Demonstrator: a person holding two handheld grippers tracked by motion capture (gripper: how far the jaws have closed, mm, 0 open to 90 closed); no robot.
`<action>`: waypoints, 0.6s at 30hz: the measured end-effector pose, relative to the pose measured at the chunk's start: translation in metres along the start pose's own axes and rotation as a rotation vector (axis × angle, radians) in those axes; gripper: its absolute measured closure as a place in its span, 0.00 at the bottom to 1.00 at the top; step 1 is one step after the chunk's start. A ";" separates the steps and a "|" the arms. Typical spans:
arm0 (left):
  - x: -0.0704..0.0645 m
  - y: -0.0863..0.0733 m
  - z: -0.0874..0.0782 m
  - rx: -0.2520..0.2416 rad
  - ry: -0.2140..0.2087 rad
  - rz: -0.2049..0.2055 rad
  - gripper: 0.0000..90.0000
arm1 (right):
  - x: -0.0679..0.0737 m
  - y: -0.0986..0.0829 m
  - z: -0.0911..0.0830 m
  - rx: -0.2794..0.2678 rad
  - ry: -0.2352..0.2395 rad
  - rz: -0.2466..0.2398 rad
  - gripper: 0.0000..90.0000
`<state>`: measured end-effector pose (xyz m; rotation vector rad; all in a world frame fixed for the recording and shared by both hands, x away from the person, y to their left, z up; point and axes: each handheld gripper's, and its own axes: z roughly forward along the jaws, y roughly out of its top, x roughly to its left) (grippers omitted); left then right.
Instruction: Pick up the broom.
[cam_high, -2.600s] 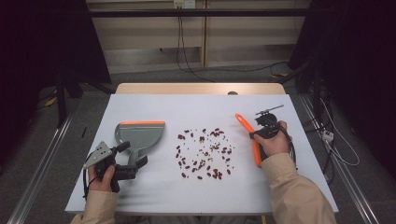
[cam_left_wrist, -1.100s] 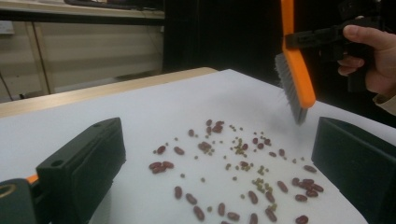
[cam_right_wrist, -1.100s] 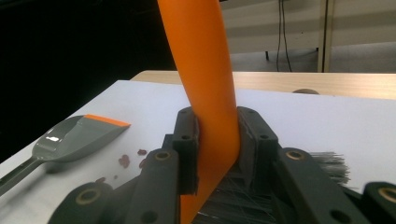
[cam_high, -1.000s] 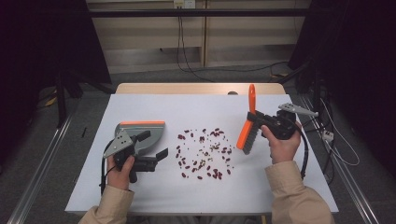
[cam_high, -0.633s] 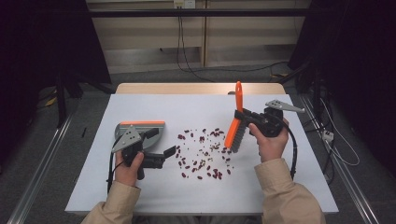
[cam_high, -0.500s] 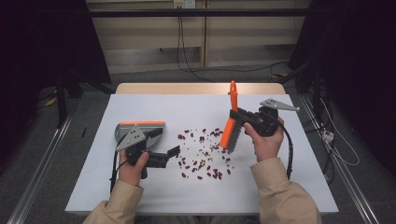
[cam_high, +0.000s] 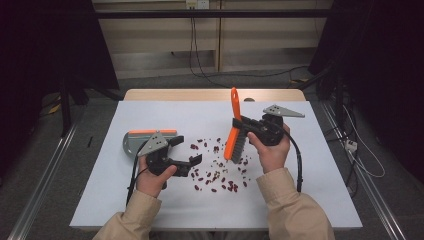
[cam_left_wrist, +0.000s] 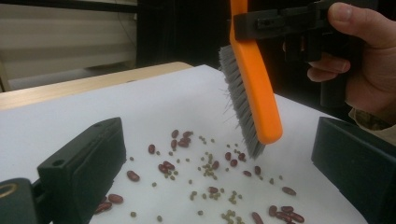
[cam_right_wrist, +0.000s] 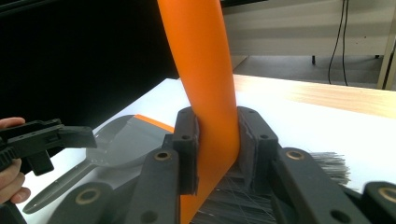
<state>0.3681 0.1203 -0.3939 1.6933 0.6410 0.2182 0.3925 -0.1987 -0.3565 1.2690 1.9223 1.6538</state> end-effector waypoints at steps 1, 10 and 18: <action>0.000 0.000 0.001 0.002 -0.002 0.000 0.03 | 0.001 0.000 0.001 0.003 0.003 -0.002 0.79; -0.005 0.000 0.013 0.035 -0.020 0.003 0.06 | 0.012 0.000 0.011 0.008 0.022 -0.017 0.79; -0.008 -0.001 0.019 0.047 -0.039 -0.002 0.12 | 0.019 -0.001 0.020 0.011 0.032 -0.025 0.79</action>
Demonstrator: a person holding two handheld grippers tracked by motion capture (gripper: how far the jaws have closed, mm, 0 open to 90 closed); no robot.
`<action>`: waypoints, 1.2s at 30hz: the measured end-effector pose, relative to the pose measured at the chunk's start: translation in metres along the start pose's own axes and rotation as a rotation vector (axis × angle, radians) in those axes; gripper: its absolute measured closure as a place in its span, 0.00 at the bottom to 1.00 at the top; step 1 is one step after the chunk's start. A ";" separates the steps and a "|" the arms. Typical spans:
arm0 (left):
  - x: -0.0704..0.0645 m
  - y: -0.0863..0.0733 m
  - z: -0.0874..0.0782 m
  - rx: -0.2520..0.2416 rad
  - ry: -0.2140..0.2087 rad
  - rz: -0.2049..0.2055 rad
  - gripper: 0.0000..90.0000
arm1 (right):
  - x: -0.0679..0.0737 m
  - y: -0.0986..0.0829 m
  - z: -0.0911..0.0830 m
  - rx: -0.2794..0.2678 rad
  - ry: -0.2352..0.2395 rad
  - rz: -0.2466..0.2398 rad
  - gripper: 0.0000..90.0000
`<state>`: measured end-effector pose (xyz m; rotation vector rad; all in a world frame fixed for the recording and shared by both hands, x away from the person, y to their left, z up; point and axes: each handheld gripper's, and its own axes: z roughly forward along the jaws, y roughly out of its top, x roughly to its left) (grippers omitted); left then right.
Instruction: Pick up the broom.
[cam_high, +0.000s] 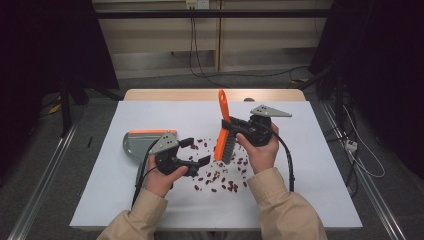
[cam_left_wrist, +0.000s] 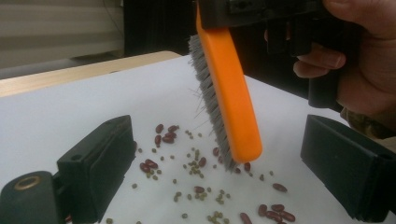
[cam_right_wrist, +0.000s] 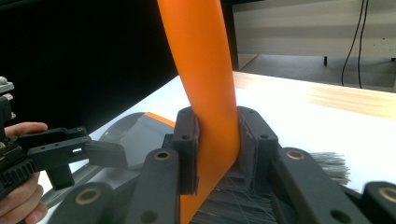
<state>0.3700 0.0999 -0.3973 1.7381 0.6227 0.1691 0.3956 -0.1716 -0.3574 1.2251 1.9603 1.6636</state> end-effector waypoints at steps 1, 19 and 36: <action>-0.001 0.000 0.001 0.001 -0.002 0.000 0.13 | 0.001 0.000 0.001 0.002 0.003 0.001 0.79; -0.003 -0.004 0.017 0.083 -0.015 -0.022 0.42 | 0.019 0.002 0.016 0.017 0.015 -0.033 0.79; -0.003 -0.006 0.019 0.136 0.035 -0.046 0.74 | 0.028 0.002 0.021 0.018 0.017 -0.055 0.79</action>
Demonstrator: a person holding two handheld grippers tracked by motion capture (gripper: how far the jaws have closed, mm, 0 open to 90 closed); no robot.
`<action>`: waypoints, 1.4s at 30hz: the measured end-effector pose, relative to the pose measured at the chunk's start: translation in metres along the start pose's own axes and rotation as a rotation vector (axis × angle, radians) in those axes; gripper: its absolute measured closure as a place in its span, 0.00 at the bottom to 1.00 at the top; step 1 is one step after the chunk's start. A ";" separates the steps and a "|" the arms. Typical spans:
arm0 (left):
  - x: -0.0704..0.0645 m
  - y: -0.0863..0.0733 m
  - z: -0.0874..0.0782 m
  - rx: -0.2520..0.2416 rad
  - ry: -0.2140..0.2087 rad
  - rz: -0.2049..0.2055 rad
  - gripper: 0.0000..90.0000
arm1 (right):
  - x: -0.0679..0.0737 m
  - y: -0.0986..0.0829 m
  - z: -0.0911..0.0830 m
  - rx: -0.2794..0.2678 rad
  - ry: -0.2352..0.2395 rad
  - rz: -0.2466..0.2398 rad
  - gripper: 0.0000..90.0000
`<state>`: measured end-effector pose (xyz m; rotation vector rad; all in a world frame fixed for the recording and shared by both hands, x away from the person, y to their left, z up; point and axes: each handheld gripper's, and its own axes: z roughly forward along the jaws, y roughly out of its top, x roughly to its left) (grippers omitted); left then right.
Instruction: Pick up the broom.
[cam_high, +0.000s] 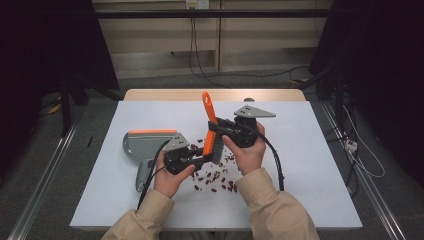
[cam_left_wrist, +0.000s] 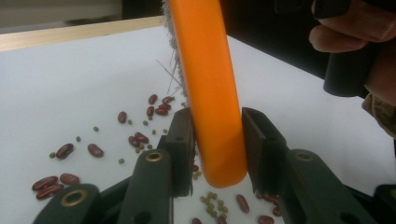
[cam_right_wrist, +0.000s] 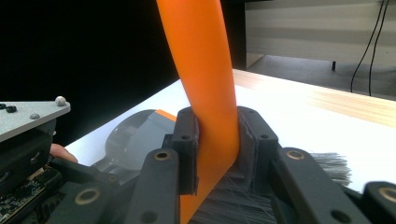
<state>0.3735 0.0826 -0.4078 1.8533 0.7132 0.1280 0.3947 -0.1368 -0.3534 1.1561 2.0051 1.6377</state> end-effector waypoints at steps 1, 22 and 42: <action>0.001 -0.001 -0.001 0.003 0.033 -0.006 0.76 | 0.001 0.000 0.001 0.001 0.002 -0.002 0.79; 0.011 -0.004 -0.015 -0.094 0.192 -0.059 0.79 | 0.015 -0.007 0.010 -0.007 -0.051 0.017 0.39; 0.002 -0.005 -0.011 -0.141 0.240 -0.029 0.78 | 0.037 -0.017 0.038 0.030 -0.149 0.075 0.26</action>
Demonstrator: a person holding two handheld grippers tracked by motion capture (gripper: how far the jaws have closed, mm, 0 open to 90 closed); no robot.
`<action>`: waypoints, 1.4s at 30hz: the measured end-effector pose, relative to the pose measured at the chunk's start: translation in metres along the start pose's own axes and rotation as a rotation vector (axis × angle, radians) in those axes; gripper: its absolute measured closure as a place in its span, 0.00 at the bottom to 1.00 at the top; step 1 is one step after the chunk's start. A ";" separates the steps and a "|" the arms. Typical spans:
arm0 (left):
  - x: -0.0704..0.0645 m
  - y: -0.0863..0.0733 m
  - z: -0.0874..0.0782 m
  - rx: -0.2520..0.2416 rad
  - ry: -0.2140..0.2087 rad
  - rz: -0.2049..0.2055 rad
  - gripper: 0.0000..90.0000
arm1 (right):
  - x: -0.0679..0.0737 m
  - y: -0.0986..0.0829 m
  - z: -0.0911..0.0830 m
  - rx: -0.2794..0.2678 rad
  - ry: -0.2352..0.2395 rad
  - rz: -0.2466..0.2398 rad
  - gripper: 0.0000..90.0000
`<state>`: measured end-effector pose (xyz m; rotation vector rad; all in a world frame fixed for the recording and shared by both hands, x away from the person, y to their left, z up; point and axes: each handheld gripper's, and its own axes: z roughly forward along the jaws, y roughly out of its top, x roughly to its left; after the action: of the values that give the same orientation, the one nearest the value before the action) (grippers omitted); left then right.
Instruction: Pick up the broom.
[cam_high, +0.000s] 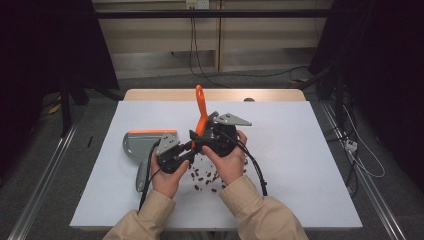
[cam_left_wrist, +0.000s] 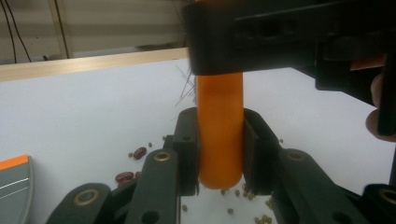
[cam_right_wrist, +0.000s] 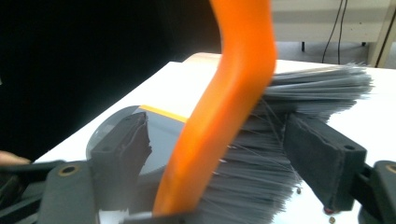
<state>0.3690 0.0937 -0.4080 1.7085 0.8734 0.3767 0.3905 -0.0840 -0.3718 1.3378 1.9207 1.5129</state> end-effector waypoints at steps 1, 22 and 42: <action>-0.001 0.000 0.000 0.000 0.003 0.001 0.78 | 0.000 0.000 0.001 0.002 0.002 0.022 0.31; -0.012 0.006 -0.003 -0.051 0.005 0.084 0.47 | -0.021 0.012 -0.009 0.011 0.028 0.190 0.79; 0.008 0.014 -0.015 -0.024 -0.055 0.073 0.18 | -0.065 0.023 -0.043 0.074 0.012 0.041 0.79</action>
<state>0.3699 0.1083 -0.3920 1.7238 0.7654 0.3857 0.4012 -0.1625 -0.3529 1.4103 1.9857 1.4849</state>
